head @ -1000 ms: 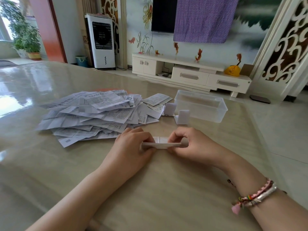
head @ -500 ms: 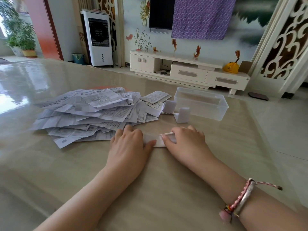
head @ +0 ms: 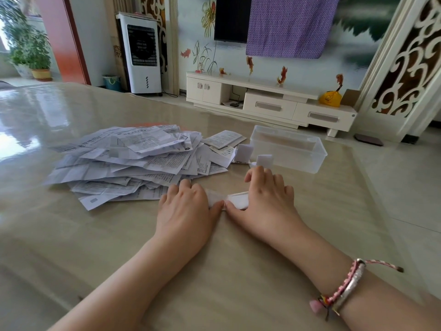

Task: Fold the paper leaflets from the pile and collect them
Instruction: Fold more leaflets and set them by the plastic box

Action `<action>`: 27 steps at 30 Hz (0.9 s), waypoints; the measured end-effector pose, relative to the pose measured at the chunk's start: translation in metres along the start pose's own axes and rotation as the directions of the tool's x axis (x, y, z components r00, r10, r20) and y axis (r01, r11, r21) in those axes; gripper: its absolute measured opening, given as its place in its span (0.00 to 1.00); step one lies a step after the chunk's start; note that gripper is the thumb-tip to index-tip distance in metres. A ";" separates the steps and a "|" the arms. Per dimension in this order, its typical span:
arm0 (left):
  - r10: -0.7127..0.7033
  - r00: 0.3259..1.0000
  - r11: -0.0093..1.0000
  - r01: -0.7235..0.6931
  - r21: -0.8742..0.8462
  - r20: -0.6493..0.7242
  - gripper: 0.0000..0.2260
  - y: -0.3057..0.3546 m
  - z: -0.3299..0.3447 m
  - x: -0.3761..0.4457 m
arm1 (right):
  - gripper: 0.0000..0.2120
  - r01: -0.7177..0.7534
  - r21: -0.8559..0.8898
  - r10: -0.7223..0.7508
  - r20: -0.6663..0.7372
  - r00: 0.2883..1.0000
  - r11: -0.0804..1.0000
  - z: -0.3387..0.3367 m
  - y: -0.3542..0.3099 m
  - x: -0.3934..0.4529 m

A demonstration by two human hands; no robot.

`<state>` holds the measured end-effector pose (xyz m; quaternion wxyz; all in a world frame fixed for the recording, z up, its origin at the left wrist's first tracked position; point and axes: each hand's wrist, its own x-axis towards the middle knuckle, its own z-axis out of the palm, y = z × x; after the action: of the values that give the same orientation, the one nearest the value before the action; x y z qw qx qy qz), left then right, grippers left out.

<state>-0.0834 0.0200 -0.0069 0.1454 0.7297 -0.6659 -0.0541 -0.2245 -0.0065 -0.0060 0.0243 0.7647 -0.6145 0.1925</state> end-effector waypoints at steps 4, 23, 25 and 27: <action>0.005 1.000 1.000 -0.005 0.003 -0.011 0.20 -0.002 0.000 -0.001 | 0.21 -0.043 0.059 0.040 0.052 0.998 0.997 -0.006 0.010 -0.002; 0.010 0.999 1.000 -0.011 -0.029 -0.041 0.15 -0.001 -0.001 -0.003 | 0.04 0.154 0.366 -0.195 0.079 0.978 0.918 -0.007 0.025 0.004; 0.012 0.999 1.000 -0.013 -0.020 -0.041 0.16 -0.001 -0.001 -0.003 | 0.06 0.158 0.342 -0.192 0.067 0.979 0.926 -0.005 0.023 0.003; 0.016 0.999 1.000 -0.016 -0.001 -0.038 0.18 -0.001 -0.001 -0.003 | 0.09 0.147 0.289 -0.168 0.047 0.985 0.946 -0.003 0.018 0.003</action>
<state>-0.0829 0.0228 -0.0069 0.1590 0.7253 -0.6687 -0.0394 -0.2416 -0.0125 -0.0061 -0.0927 0.8133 -0.5177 0.2490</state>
